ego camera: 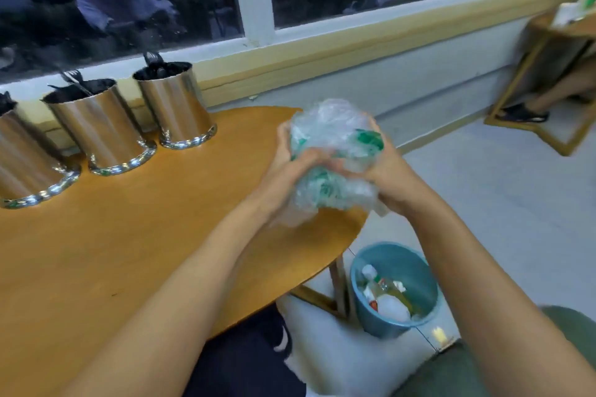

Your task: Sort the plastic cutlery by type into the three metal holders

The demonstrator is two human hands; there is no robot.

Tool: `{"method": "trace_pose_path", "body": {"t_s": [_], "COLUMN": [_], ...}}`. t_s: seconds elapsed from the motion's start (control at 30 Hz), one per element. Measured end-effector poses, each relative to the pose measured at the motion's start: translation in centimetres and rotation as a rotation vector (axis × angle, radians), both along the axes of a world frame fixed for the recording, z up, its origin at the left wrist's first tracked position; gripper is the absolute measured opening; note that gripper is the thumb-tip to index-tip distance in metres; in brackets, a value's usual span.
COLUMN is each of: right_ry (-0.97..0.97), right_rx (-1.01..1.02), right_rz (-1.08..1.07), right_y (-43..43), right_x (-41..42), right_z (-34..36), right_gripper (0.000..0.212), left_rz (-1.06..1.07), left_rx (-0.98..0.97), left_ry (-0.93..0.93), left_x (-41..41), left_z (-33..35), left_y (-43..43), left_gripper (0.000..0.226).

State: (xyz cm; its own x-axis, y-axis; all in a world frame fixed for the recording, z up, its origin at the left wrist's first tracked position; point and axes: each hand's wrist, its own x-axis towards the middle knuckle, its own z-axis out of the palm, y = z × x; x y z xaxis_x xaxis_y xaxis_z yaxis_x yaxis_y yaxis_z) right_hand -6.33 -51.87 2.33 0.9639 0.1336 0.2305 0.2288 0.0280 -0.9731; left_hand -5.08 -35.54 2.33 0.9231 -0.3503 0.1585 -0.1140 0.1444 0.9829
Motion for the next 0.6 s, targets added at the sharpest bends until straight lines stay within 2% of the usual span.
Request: {"method": "trace_pose_path", "body": {"t_s": [0.1, 0.23, 0.27, 0.33, 0.37, 0.4, 0.43, 0.53, 0.6], "right_ry": [0.046, 0.166, 0.2, 0.266, 0.297, 0.322, 0.351, 0.38, 0.39], "right_rx": [-0.017, -0.018, -0.01, -0.051, -0.141, -0.242, -0.328, -0.478, -0.576], "right_rz": [-0.184, -0.387, -0.433, -0.546, -0.616, -0.653, -0.661, -0.615, -0.582], "right_y": [-7.8, -15.4, -16.4, -17.6, -17.8, -17.9, -17.8, -17.0, -16.4], "right_x": [-0.7, -2.3, -2.7, -2.9, -2.7, -2.3, -2.0, -0.4, 0.8], "right_z": [-2.6, -10.0, -12.4, -17.7, -20.3, -23.0, -25.5, -32.4, -36.3], "right_gripper": [0.069, 0.066, 0.065, 0.067, 0.069, 0.072, 0.074, 0.076, 0.076], "left_rz": [-0.152, -0.164, -0.15, -0.111, -0.085, -0.071, -0.07, -0.061, -0.046], "left_rx": [0.083, 0.293, 0.403, 0.77, 0.937, 1.023, 1.01, 0.713, 0.678], "left_ry": [0.071, 0.152, 0.168, 0.175, 0.184, 0.219, 0.283, 0.477, 0.539], "left_x": [0.5, 1.1, 1.5, 2.3, 2.8, 3.4, 3.6, 4.1, 4.6], "left_z": [-2.4, -9.2, -11.4, -16.1, -18.2, -20.7, -22.7, -28.8, -32.0], "left_y": [-7.9, -17.3, -18.8, -20.9, -21.3, -21.6, -21.8, -22.2, -22.2], "left_gripper": [0.076, 0.062, 0.057, 0.055, 0.054, 0.053, 0.052, 0.057, 0.062]}}
